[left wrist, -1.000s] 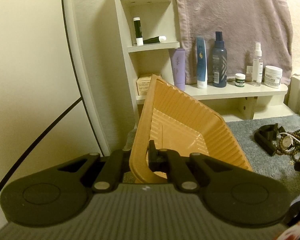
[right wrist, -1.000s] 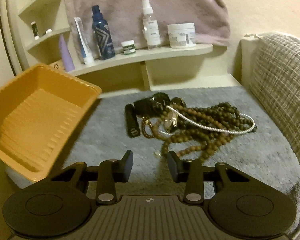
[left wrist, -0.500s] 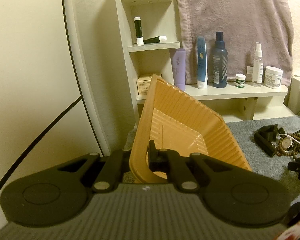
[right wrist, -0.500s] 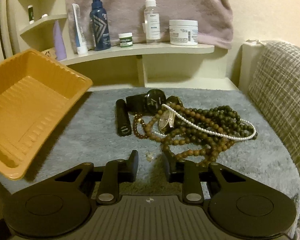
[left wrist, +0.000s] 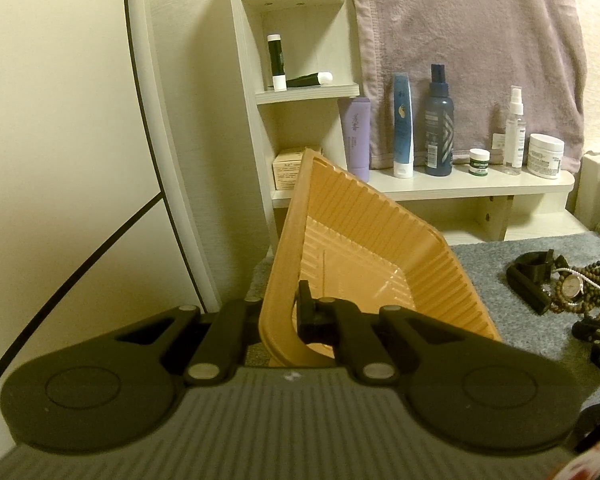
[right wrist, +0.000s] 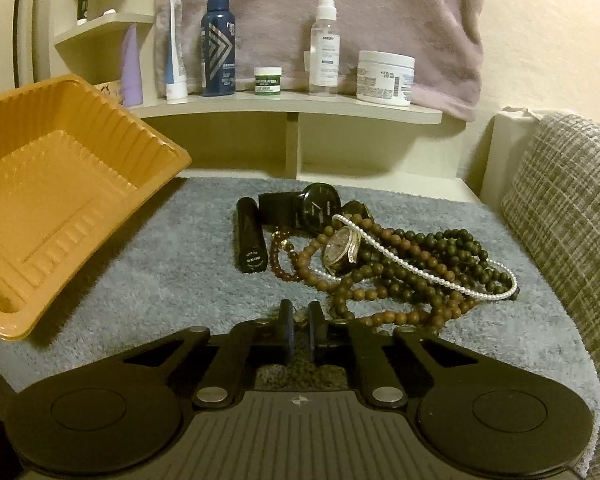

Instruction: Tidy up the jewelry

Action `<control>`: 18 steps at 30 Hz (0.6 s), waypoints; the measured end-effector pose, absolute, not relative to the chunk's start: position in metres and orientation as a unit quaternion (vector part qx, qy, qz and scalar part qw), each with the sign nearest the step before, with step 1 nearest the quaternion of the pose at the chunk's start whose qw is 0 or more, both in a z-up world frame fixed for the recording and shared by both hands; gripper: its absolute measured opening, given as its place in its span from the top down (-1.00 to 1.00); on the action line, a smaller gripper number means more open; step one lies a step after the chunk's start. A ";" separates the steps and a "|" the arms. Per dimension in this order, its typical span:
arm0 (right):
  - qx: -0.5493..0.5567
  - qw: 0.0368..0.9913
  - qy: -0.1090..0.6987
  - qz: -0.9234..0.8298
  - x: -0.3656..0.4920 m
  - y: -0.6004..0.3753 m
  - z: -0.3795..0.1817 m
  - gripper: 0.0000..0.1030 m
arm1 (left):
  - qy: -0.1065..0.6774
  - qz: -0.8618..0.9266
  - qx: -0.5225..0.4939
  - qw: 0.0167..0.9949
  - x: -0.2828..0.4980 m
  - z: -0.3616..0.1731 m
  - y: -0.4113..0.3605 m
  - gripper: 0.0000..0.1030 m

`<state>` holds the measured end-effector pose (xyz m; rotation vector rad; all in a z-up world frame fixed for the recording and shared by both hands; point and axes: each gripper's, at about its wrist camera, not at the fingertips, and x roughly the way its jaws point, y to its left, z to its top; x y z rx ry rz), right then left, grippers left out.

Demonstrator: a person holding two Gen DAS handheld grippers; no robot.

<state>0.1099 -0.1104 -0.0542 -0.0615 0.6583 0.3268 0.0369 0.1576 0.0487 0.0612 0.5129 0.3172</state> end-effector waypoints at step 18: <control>0.013 0.898 0.256 0.358 0.081 -0.035 0.005 0.87 | 0.252 0.157 0.029 0.955 0.037 0.048 0.157 0.91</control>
